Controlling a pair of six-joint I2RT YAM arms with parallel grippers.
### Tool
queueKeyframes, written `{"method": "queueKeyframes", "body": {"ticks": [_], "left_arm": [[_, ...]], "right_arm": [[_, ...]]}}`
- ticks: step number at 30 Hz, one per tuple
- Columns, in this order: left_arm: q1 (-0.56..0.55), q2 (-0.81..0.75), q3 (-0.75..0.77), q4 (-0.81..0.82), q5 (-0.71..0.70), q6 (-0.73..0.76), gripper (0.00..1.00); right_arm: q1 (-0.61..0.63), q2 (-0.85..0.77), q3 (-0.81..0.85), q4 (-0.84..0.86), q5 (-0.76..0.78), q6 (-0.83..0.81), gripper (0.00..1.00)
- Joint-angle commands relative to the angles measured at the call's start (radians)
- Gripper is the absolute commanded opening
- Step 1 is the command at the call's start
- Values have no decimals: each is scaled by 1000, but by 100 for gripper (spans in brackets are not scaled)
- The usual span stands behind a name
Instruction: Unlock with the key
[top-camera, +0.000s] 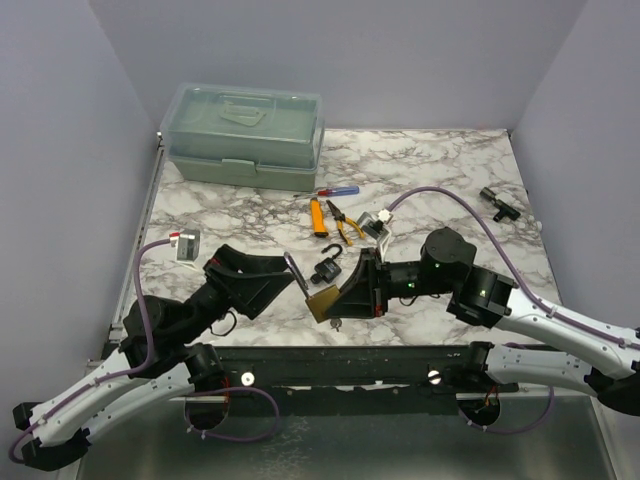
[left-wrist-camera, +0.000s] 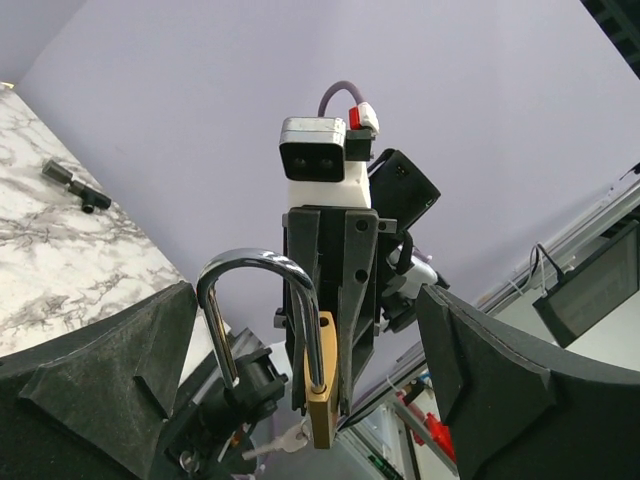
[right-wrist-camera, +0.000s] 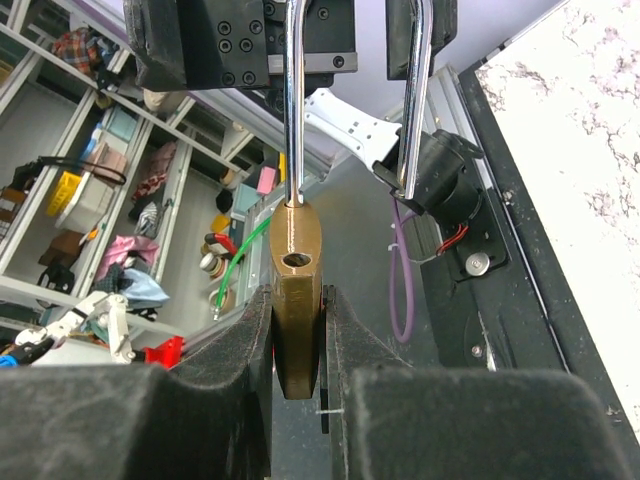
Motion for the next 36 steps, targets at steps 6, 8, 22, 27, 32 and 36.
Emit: {"method": "queueKeyframes", "body": {"ticks": [6,8,22,27,32,36], "left_arm": [[-3,25,-12,49,32,14,99],[-3,29,-15,61,45,14,99],[-2,29,3,46,147,13,98],[-2,-31,-2,-19,123,4,97],[-3,-86,-22,-41,104,-12,97],[-3,-93,-20,-55,101,-17,97]], "right_arm": [[-4,11,72,115,-64,21,1],[-3,18,74,119,-69,23,1],[-4,34,75,103,18,11,1],[-4,-2,75,59,88,-6,1],[-4,-6,76,23,147,-9,1],[-4,16,89,-24,180,-16,1]]}}
